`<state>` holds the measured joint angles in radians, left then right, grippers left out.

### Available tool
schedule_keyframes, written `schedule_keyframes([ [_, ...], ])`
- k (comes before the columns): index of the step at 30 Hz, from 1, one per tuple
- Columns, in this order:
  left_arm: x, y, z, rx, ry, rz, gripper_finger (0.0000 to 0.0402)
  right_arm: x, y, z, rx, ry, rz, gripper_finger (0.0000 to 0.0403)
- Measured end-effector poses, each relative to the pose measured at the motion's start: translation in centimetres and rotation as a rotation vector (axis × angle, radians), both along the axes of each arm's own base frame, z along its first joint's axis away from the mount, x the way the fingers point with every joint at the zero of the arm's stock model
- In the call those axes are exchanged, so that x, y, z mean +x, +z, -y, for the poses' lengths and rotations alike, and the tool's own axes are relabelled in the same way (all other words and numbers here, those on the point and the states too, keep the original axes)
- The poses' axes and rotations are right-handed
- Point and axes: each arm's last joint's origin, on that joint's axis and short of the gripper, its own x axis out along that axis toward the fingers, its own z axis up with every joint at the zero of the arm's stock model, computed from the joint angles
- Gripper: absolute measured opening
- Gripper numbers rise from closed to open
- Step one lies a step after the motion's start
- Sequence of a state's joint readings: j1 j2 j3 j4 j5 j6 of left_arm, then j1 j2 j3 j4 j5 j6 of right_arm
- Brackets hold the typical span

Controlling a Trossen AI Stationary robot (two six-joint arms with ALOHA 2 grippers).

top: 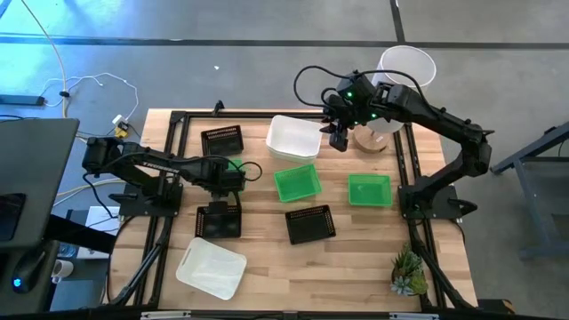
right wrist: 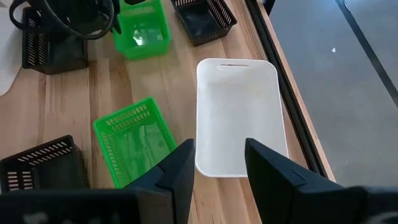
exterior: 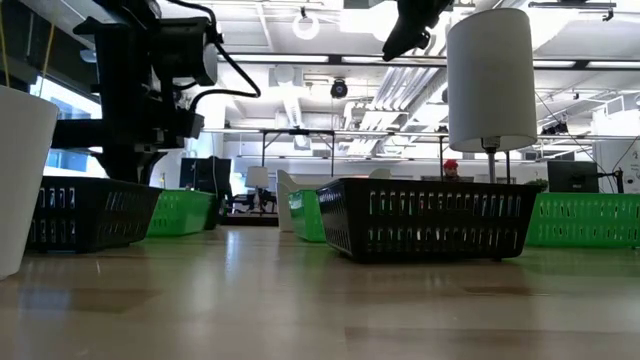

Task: Stack baskets by color
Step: Stack the left green bin on the middle green bin

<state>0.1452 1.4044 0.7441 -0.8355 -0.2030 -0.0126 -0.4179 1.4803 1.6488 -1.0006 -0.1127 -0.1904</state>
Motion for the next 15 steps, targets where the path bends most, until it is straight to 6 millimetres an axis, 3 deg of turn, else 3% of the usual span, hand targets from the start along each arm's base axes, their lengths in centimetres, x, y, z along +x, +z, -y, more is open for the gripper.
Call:
schedule_keyframes([
  [11, 0.4, 0.1, 0.0, 0.008, 0.123, 0.066, 0.0003, -0.1, -0.3, -0.5, 0.005, -0.208, -0.050, 0.0128],
  [15, 1.3, 1.4, 0.2, 0.009, 0.164, 0.114, 0.0001, 0.0, -0.6, -1.6, -0.006, -0.297, -0.091, 0.0128],
])
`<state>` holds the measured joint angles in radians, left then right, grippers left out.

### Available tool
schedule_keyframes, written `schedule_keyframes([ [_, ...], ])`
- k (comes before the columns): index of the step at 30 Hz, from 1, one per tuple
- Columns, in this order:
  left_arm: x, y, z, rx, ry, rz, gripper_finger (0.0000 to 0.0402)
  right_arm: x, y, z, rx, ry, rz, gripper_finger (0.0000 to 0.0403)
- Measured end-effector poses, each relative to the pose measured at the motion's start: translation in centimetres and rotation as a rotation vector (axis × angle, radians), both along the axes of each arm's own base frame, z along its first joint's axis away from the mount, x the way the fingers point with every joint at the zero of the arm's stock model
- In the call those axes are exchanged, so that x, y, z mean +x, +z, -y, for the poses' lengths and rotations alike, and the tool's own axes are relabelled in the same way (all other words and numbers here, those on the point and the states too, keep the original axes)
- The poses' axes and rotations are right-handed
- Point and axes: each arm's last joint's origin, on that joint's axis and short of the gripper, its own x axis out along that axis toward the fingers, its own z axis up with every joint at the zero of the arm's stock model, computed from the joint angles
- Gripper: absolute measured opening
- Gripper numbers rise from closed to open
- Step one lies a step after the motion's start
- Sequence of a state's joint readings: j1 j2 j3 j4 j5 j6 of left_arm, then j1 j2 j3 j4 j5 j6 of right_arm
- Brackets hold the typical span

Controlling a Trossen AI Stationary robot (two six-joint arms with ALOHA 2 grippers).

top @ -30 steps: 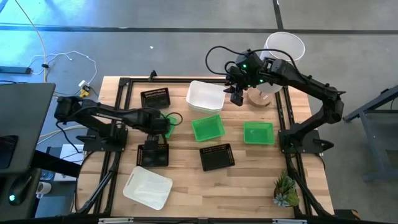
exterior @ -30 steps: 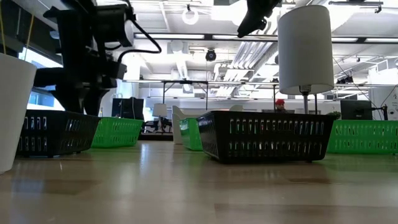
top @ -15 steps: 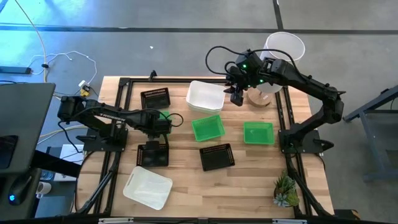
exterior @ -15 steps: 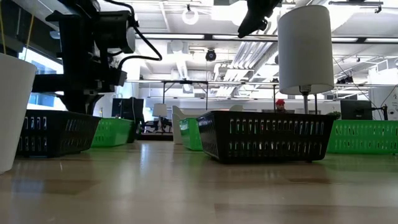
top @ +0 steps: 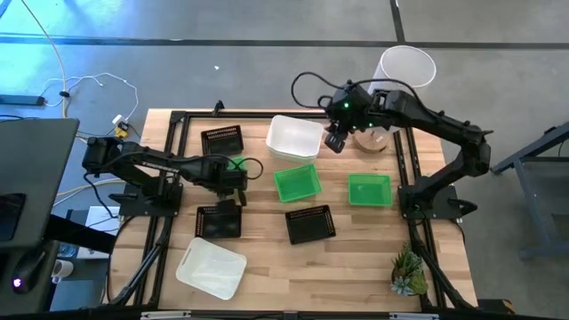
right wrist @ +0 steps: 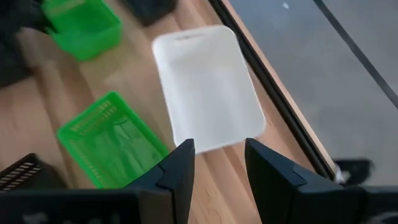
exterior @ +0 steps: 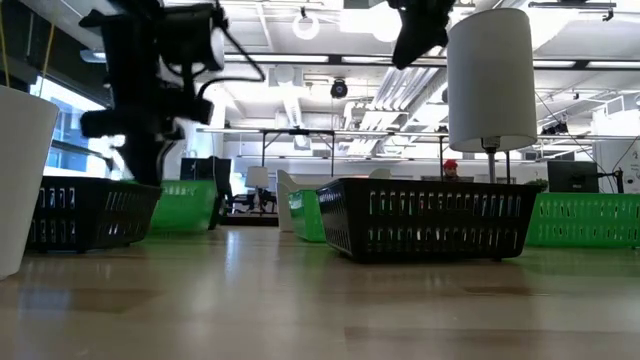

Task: Stack baskets by color
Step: Stack the left green bin on the middle green bin

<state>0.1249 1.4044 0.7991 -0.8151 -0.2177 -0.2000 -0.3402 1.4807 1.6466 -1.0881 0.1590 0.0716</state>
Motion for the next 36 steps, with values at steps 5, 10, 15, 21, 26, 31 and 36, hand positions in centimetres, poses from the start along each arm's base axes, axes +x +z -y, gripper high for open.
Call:
schedule_keyframes([
  [5, 1.8, 2.7, 0.3, 0.007, 0.020, 0.109, 0.0001, -0.1, -0.4, -1.4, 0.011, -0.107, -0.043, 0.0128],
  [10, 3.4, 5.5, 0.5, 0.036, 0.080, 0.238, 0.0001, -0.2, -0.6, -2.6, 0.013, -0.189, -0.062, 0.0128],
  [15, 4.8, 7.8, 0.7, 0.129, 0.118, 0.378, 0.0000, -0.4, -0.6, -3.1, 0.002, -0.269, -0.060, 0.0128],
  [21, 6.8, 9.9, 1.4, 0.157, 0.045, 0.600, 0.0000, -0.4, -0.6, -2.9, -0.035, -0.341, -0.044, 0.0128],
  [26, 7.6, 10.7, 1.4, 0.178, 0.017, 0.707, 0.0000, -0.5, -0.5, -2.7, -0.091, -0.393, -0.038, 0.0128],
  [31, 8.8, 10.3, 0.8, 0.203, 0.008, 0.749, 0.0000, -0.6, -0.5, -2.7, -0.094, -0.417, -0.029, 0.0128],
  [36, 9.9, 9.0, -0.3, 0.181, 0.012, 0.731, 0.0000, -0.7, -0.5, -2.7, -0.085, -0.438, -0.029, 0.0128],
])
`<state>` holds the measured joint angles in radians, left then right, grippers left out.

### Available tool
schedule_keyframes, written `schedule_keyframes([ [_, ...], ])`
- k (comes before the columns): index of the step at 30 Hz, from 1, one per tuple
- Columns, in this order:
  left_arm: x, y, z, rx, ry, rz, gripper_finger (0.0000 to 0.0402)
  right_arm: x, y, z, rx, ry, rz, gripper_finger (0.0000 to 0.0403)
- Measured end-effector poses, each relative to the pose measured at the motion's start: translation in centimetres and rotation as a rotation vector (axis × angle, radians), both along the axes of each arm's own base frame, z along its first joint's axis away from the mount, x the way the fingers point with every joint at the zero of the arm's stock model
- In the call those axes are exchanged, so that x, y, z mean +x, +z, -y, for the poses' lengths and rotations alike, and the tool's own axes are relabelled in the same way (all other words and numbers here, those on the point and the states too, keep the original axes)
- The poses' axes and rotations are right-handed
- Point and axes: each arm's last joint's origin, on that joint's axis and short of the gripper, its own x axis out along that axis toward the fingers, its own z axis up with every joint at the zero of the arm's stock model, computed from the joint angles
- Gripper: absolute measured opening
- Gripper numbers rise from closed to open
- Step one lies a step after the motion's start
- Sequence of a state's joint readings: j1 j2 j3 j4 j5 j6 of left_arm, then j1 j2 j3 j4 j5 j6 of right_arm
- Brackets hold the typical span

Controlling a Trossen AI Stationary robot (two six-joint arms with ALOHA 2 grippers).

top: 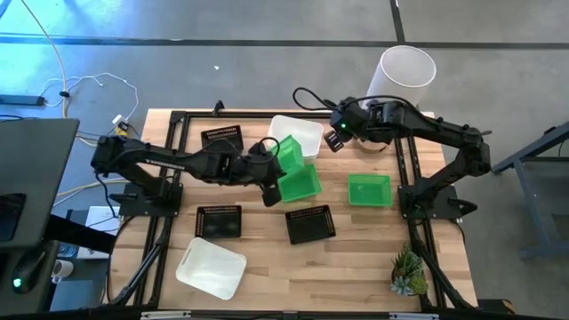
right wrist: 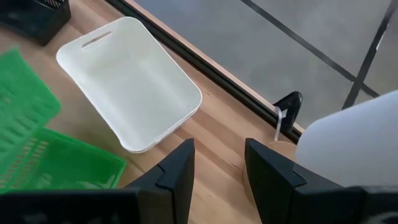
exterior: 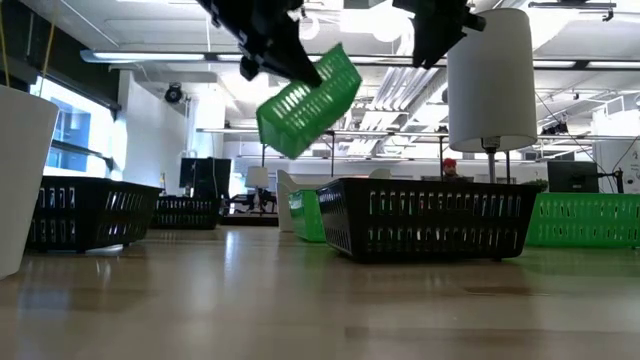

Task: Stack baskets by color
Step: Stack the left green bin on the middle green bin

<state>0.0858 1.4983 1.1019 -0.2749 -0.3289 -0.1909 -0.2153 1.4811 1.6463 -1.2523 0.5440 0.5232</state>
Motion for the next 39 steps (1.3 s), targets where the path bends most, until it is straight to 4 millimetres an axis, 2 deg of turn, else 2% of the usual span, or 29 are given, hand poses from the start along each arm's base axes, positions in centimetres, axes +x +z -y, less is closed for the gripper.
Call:
schedule_keyframes([
  [10, 1.8, -2.3, -0.3, -0.039, -0.019, -0.010, 0.0000, -0.1, 0.0, 0.0, -0.012, -0.008, -0.011, 0.0128],
  [26, 3.7, -6.0, 0.2, -0.070, -0.062, -0.081, 0.0000, -0.2, -0.1, 0.0, -0.019, -0.014, -0.028, 0.0128],
  [39, 3.4, -6.5, 0.4, -0.016, -0.156, -0.173, 0.0000, -0.3, -0.1, 0.0, -0.014, -0.012, -0.036, 0.0128],
])
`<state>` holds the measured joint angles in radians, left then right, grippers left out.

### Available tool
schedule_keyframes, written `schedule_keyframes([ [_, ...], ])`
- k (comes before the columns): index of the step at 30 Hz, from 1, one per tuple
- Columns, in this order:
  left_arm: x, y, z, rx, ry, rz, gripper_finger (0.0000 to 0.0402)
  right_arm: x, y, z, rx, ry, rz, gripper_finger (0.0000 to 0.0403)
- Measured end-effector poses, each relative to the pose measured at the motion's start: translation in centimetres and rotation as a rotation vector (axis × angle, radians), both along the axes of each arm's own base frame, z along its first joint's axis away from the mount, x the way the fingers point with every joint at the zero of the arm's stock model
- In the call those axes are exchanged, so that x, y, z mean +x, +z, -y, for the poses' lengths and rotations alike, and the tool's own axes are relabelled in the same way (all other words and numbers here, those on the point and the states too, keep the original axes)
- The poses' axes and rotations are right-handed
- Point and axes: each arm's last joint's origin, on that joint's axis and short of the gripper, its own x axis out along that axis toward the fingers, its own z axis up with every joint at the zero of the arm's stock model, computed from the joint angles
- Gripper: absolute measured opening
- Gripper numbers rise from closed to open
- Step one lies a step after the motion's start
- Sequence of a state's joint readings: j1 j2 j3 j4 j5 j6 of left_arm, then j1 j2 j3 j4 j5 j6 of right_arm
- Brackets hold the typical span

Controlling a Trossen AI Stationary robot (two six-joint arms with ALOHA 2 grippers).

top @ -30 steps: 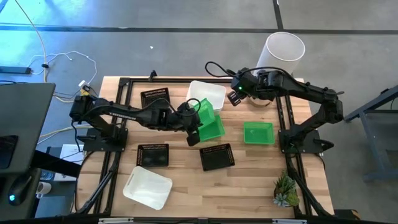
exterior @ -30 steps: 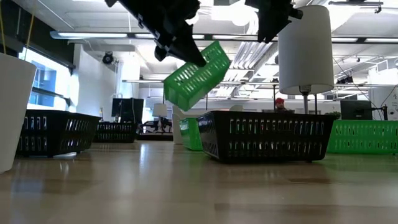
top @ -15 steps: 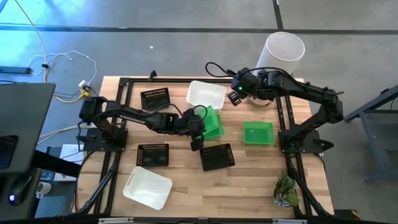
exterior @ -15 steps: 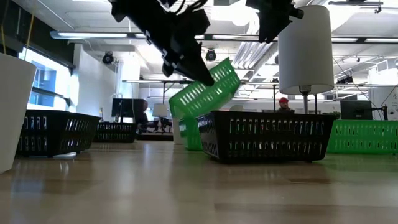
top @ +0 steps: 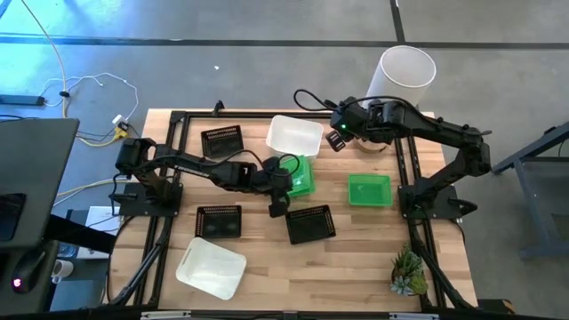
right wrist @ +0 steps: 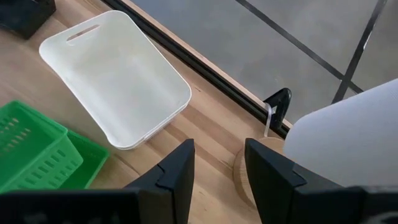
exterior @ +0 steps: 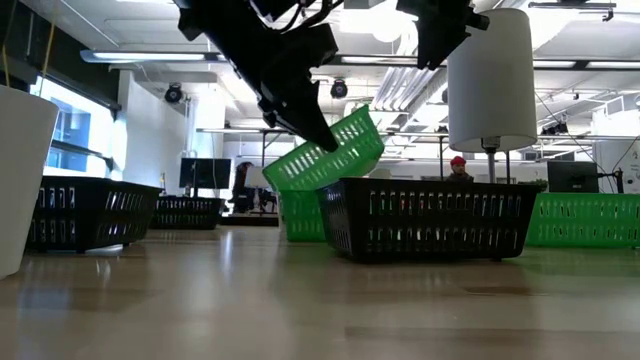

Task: Stack baskets by color
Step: Stack the left green bin on the middle green bin, then stack the right black bin on the left black bin

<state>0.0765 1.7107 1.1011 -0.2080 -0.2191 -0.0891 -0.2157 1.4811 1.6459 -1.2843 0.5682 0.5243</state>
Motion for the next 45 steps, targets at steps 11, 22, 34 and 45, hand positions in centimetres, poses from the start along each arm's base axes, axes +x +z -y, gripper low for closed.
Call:
schedule_keyframes([
  [11, -0.5, -0.4, 0.0, 0.026, -0.036, -0.079, 0.0008, 0.0, 0.0, 0.0, 0.000, 0.000, 0.000, 0.0128],
  [22, -0.5, -0.4, 0.1, 0.041, -0.055, -0.087, 0.0075, 0.0, 0.0, 0.0, 0.004, 0.002, 0.002, 0.0128],
  [34, -2.4, 2.6, 0.3, 0.007, -0.091, -0.063, 0.0106, 0.5, -0.3, -2.0, 0.196, 0.226, -0.006, 0.0128],
  [45, -6.9, 7.1, 0.9, -0.014, -0.075, -0.070, 0.0106, 2.7, -5.4, -6.2, 0.338, 0.534, -0.070, 0.0128],
])
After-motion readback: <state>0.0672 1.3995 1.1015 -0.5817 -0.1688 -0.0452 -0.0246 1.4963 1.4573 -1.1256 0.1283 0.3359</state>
